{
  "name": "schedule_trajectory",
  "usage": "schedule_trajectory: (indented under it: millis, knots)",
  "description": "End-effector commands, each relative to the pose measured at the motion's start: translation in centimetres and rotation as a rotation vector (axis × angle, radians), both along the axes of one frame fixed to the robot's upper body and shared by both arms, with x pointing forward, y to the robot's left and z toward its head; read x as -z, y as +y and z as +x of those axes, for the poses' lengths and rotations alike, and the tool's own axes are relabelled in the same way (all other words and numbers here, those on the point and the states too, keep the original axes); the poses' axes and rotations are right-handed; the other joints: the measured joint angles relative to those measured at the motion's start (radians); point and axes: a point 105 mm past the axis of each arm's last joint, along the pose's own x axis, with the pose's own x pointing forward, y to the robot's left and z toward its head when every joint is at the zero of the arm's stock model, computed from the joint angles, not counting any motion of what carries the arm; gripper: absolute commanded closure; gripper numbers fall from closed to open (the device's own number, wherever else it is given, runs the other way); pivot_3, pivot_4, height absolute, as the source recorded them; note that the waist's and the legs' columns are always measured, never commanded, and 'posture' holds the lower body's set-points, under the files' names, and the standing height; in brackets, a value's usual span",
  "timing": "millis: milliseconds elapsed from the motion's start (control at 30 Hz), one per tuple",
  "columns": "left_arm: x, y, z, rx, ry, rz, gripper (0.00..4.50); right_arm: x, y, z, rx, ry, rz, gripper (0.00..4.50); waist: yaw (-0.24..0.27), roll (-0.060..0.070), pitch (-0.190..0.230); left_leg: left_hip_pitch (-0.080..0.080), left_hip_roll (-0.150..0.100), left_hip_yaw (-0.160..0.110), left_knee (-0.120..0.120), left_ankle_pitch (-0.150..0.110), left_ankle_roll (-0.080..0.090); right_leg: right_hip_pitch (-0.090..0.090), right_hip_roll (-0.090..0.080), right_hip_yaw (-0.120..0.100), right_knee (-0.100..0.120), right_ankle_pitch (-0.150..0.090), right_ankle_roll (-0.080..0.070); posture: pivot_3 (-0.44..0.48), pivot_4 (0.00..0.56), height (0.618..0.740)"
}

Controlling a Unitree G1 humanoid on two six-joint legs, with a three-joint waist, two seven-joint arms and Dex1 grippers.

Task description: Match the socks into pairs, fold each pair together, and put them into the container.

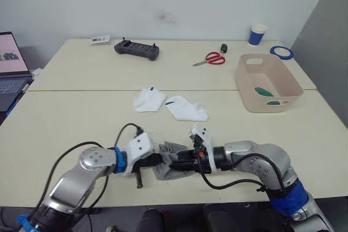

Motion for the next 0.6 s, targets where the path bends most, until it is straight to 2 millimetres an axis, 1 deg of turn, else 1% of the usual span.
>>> schedule_trajectory:
  millis: [33,67,133,167,267,333,400,500,533,600]
  knots:
    - [-1.6,1.2,0.0,-0.058,-0.019,-0.034,4.50,-2.5,-0.2,-1.0,-0.081,-0.055,0.045,1.21,-0.001,0.000,0.000,0.000,0.000,0.000,0.000,0.000,0.000,0.000,0.000,0.000,0.000,0.000,0.000,0.000,0.150,0.740]
    - [-1.9,1.6,-0.1,-0.071,-0.018,-0.045,4.50,-2.6,-0.5,-1.1,-0.089,-0.062,0.038,0.90,-0.001,0.000,0.000,0.000,0.000,0.000,0.000,0.000,0.000,0.000,0.000,0.000,-0.001,0.000,0.000,0.000,0.150,0.740]
    - [-2.5,2.1,-0.3,-0.090,-0.008,-0.073,4.50,-2.6,-1.1,-0.7,-0.077,-0.091,0.011,0.90,-0.002,0.000,0.000,-0.001,0.000,0.000,0.000,0.000,0.000,0.000,-0.001,0.000,-0.002,0.000,0.000,0.000,0.150,0.740]
    - [-2.7,2.4,-0.3,-0.094,-0.011,-0.074,4.50,-2.5,-1.4,-0.2,-0.057,-0.108,0.000,0.90,-0.001,0.000,0.000,-0.001,0.000,0.001,0.000,0.000,0.000,0.000,-0.001,0.000,-0.002,0.000,0.000,0.000,0.150,0.740]
    - [-4.0,2.9,-0.1,-0.103,-0.047,-0.106,4.50,-3.2,-2.0,1.6,0.023,-0.151,0.038,0.90,-0.002,0.000,0.001,-0.001,0.000,0.000,0.000,0.000,0.000,0.000,-0.001,0.000,-0.001,0.000,0.000,0.000,0.150,0.740]
    - [-4.6,2.6,0.0,-0.098,-0.066,-0.128,4.50,-3.2,-2.1,2.5,0.054,-0.189,0.035,1.28,-0.002,0.000,0.001,0.000,0.000,0.001,0.000,0.000,0.000,0.000,-0.001,0.000,-0.001,0.000,0.000,0.000,0.150,0.740]
    - [-5.0,2.2,0.0,-0.084,-0.073,-0.148,4.50,-3.2,-2.2,3.4,0.089,-0.195,0.045,1.83,-0.002,0.000,0.001,0.000,-0.001,0.001,0.000,0.000,0.000,0.000,-0.001,0.000,-0.001,0.000,0.000,0.000,0.150,0.740]
    - [-5.1,1.7,-0.1,-0.062,-0.073,-0.154,4.50,-3.5,-2.5,3.9,0.106,-0.176,0.066,2.94,-0.004,0.000,0.001,-0.001,-0.001,0.001,0.000,0.000,0.000,0.000,-0.001,0.001,-0.001,0.000,0.000,0.000,0.150,0.740]
    - [-5.1,1.6,-0.1,-0.056,-0.071,-0.154,4.50,-3.1,-2.8,4.0,0.109,-0.191,0.041,3.25,-0.004,0.000,0.001,-0.001,-0.001,0.001,0.000,0.000,0.000,0.000,-0.001,0.000,-0.001,0.000,0.000,0.000,0.150,0.740]
    - [-5.0,1.4,-0.3,-0.046,-0.066,-0.157,4.50,-2.2,-3.2,4.1,0.103,-0.226,-0.014,4.06,-0.004,0.000,0.001,-0.001,-0.001,0.001,-0.001,0.000,0.000,0.000,-0.001,0.000,-0.002,0.000,0.000,0.000,0.150,0.740]
